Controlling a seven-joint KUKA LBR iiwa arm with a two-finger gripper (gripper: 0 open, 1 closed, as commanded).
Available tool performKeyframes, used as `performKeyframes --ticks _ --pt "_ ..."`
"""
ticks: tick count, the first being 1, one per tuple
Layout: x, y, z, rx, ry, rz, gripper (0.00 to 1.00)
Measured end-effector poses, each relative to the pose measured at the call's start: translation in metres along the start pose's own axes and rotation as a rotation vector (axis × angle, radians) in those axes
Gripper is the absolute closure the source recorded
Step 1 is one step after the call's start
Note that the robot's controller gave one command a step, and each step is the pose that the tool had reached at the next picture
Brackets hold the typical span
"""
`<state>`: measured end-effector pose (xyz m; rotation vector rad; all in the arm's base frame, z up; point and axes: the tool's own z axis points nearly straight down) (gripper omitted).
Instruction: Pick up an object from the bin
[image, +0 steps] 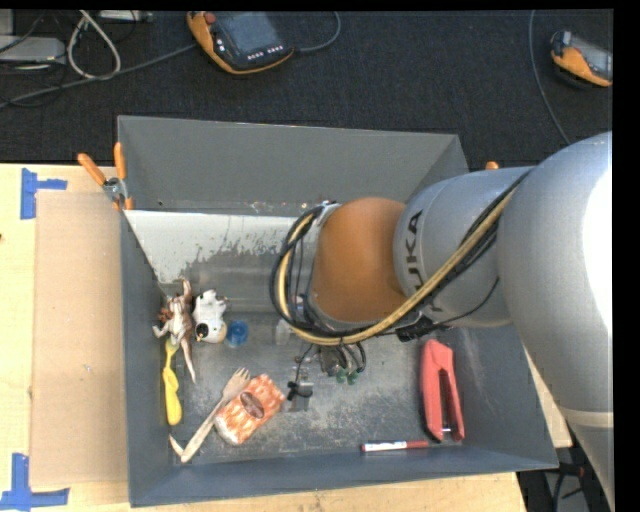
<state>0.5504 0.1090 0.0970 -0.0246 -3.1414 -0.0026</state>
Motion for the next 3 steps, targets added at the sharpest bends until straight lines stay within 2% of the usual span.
performKeyframes --ticks 1,2,3 --pt "-0.011 0.014 0.022 0.002 -0.004 -0.203 0.00" --pt "0.015 0.047 0.025 0.002 0.002 -0.123 0.00" --pt "0.029 0.074 0.026 0.002 0.002 -0.053 0.00"
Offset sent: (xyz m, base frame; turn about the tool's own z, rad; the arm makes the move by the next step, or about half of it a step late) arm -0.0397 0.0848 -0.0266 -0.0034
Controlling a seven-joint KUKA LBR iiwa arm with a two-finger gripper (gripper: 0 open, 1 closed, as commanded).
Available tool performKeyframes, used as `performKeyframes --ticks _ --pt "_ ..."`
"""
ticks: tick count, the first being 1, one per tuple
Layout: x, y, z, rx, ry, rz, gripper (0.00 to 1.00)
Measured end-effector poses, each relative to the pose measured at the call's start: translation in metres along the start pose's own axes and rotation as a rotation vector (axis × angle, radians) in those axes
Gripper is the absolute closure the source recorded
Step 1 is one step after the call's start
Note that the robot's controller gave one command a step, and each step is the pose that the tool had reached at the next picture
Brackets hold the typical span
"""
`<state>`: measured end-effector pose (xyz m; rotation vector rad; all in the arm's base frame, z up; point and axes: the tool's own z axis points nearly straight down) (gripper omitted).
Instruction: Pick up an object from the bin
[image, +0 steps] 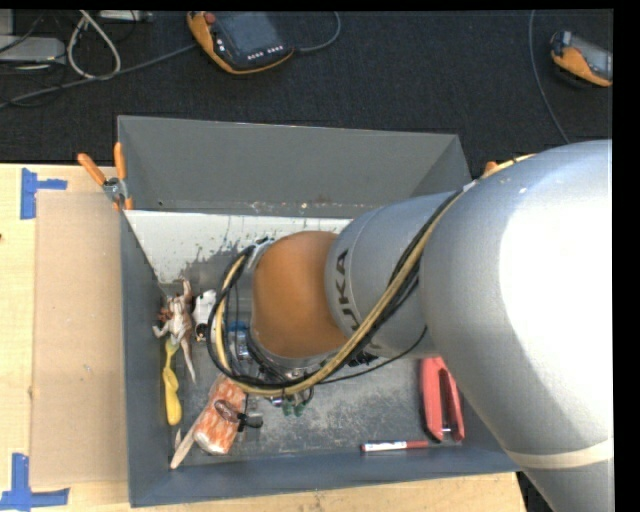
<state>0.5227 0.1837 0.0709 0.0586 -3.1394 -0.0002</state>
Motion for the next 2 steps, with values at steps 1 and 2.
performKeyframes --ticks 1,2 --pt "0.0344 0.0010 -0.0004 -0.002 -0.009 -0.340 0.00" --pt "0.0418 -0.0074 -0.0021 0.000 -0.016 -0.101 0.00"
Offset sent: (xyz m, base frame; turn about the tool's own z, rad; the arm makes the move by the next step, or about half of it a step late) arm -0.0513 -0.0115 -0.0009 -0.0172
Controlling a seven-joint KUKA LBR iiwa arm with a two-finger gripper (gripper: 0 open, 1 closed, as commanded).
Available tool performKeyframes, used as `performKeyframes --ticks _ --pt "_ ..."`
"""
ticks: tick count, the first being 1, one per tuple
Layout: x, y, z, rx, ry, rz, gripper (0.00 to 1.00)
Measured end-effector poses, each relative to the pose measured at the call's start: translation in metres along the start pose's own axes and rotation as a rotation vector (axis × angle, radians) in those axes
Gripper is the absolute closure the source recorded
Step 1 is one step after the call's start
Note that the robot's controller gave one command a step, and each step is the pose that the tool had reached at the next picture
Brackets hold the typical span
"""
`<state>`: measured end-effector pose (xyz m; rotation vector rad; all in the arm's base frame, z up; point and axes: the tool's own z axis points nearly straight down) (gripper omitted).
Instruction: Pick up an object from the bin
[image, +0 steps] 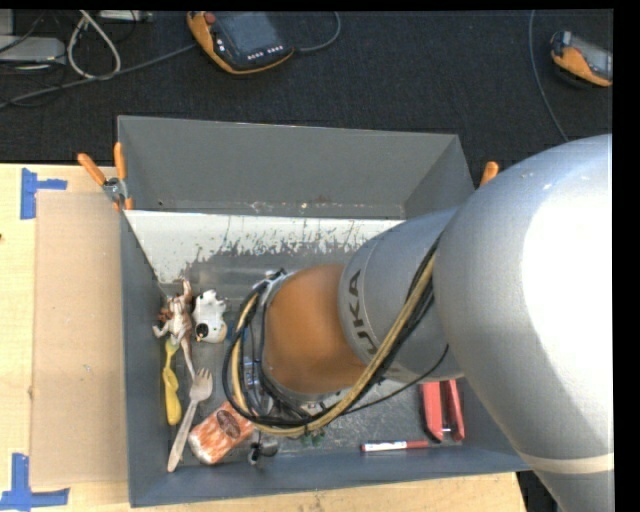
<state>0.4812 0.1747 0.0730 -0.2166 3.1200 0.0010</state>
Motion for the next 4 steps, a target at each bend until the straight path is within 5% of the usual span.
performKeyframes --ticks 1,2,3,4 --pt "-0.055 0.058 0.005 -0.005 -0.001 -0.535 1.00" --pt "-0.055 0.057 0.004 -0.006 -0.001 -0.534 1.00" --pt "-0.055 0.058 -0.078 -0.006 0.003 -0.520 1.00" --pt "-0.059 0.055 -0.121 -0.006 0.003 -0.507 1.00"
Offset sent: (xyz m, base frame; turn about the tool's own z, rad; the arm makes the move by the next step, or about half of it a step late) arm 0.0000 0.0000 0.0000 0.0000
